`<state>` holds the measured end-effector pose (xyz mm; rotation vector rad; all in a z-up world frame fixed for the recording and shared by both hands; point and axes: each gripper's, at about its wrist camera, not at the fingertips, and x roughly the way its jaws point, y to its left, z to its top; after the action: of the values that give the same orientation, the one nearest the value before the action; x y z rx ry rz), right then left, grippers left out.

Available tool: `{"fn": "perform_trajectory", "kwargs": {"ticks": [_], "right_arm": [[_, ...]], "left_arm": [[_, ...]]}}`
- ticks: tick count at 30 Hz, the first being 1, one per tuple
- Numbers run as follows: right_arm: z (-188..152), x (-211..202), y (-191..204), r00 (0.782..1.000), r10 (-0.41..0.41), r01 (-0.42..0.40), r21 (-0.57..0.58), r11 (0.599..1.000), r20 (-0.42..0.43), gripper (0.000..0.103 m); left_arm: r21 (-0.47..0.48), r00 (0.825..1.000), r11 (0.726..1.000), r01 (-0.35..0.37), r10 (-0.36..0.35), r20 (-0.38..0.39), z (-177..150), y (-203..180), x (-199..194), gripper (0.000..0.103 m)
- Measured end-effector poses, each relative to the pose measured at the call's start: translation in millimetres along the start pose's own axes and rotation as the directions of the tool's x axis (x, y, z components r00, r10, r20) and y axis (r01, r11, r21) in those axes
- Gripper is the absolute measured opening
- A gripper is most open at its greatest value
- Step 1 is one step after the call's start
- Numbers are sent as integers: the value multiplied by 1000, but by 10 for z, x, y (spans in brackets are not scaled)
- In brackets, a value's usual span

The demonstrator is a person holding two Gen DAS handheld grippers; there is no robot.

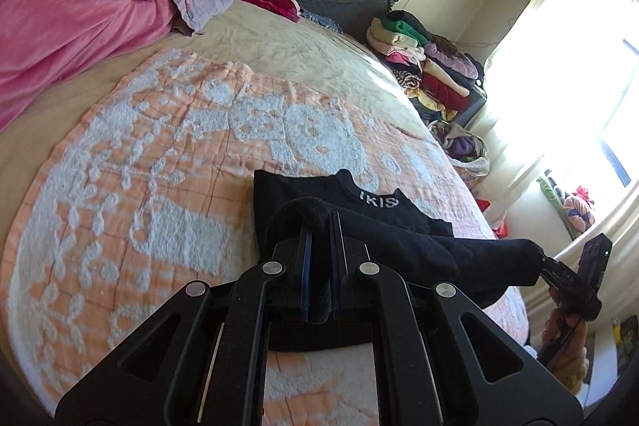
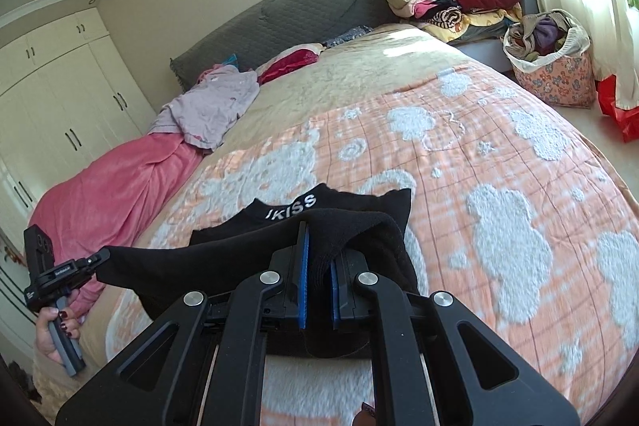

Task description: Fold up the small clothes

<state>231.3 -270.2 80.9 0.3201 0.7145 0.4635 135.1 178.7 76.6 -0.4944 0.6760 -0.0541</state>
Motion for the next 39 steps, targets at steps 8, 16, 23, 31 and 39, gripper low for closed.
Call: {"fn": "perform_trajectory", "kwargs": {"ticks": [8, 16, 23, 31, 39], "right_arm": [[139, 391, -113, 998, -37, 37, 13, 999, -55, 7], [85, 675, -190, 990, -89, 90, 10, 996, -106, 7], [47, 790, -239, 986, -115, 117, 15, 993, -124, 8], [-12, 823, -285, 979, -158, 163, 28, 986, -126, 51], [-33, 631, -193, 977, -199, 197, -31, 980, -73, 63]], "left_arm": [[50, 996, 996, -80, 81, -27, 135, -37, 353, 2], [69, 989, 990, -123, 127, -70, 125, 3, 651, 2], [71, 985, 988, -139, 145, -91, 103, 53, 797, 2], [84, 983, 985, -149, 157, -92, 71, 66, 877, 4], [120, 984, 978, -171, 176, -34, 76, -47, 699, 35]]}}
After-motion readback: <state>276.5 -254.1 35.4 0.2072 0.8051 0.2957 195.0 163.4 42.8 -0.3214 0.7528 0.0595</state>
